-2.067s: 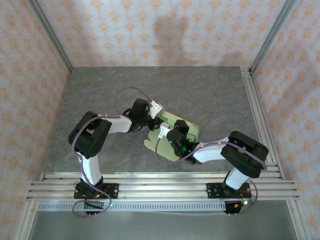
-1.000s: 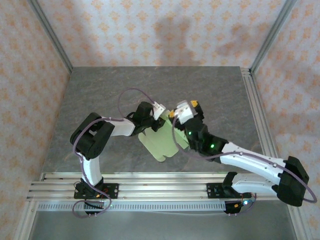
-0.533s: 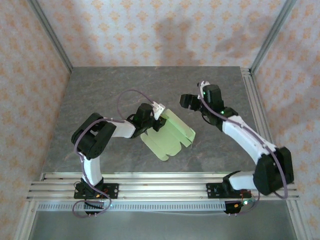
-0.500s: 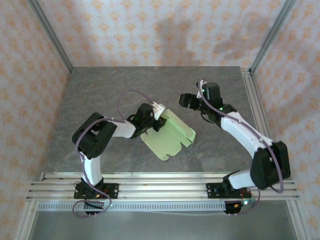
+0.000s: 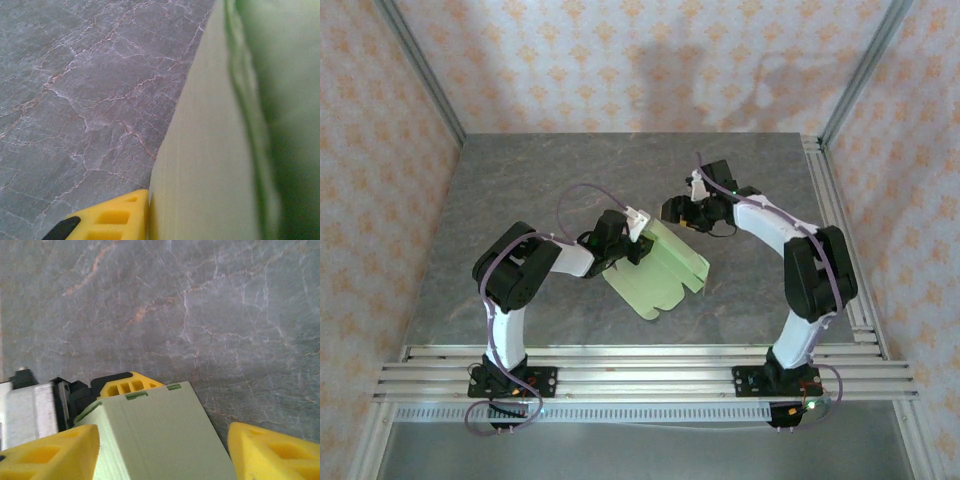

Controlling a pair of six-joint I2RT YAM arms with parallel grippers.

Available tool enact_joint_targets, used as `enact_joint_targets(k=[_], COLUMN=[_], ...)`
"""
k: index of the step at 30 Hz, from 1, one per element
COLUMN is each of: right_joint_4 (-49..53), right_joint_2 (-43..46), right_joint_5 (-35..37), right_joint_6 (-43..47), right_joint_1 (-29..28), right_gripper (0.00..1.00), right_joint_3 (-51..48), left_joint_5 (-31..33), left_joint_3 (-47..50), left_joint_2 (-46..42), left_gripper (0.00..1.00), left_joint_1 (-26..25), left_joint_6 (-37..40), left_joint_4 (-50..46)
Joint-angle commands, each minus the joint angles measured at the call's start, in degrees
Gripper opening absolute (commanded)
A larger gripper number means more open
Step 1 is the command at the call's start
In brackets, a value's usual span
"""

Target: Fold the paper box

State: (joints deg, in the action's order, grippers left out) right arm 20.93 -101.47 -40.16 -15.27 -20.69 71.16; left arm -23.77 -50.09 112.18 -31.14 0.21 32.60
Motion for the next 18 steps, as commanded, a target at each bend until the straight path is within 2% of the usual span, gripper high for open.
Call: enact_joint_targets(k=[1,6,15,18], right_joint_4=[1.00,-1.25,-3.89,-4.07], right_joint_2=[-1.90,-4.19,-4.88,-4.21], right_joint_5=[-4.34,-8.63,-6.01,-4.44], right_joint_6=[0.64,-0.79,-1.60,-1.73], right_joint_1=[0.02,0.02,0.12,0.18], right_gripper=[0.66,0.66,0.66,0.65], right_joint_3=[2.52,2.23,-0.88,-1.49], left_joint_5=[-0.95,-1.15,-1.33,-0.72], left_joint_3=[-0.51,-0.73,-1.24,-0.30], left_joint_2=[0.32,0.05,-0.20,-1.15], left_gripper=[0.20,0.20,0.20,0.24], left_joint_1=[-0.17,-0.19,-0.18,-0.19], left_joint_6=[-0.43,-0.72,-0.83,-1.33], left_joint_4=[0.54,0.46,0.28,1.37])
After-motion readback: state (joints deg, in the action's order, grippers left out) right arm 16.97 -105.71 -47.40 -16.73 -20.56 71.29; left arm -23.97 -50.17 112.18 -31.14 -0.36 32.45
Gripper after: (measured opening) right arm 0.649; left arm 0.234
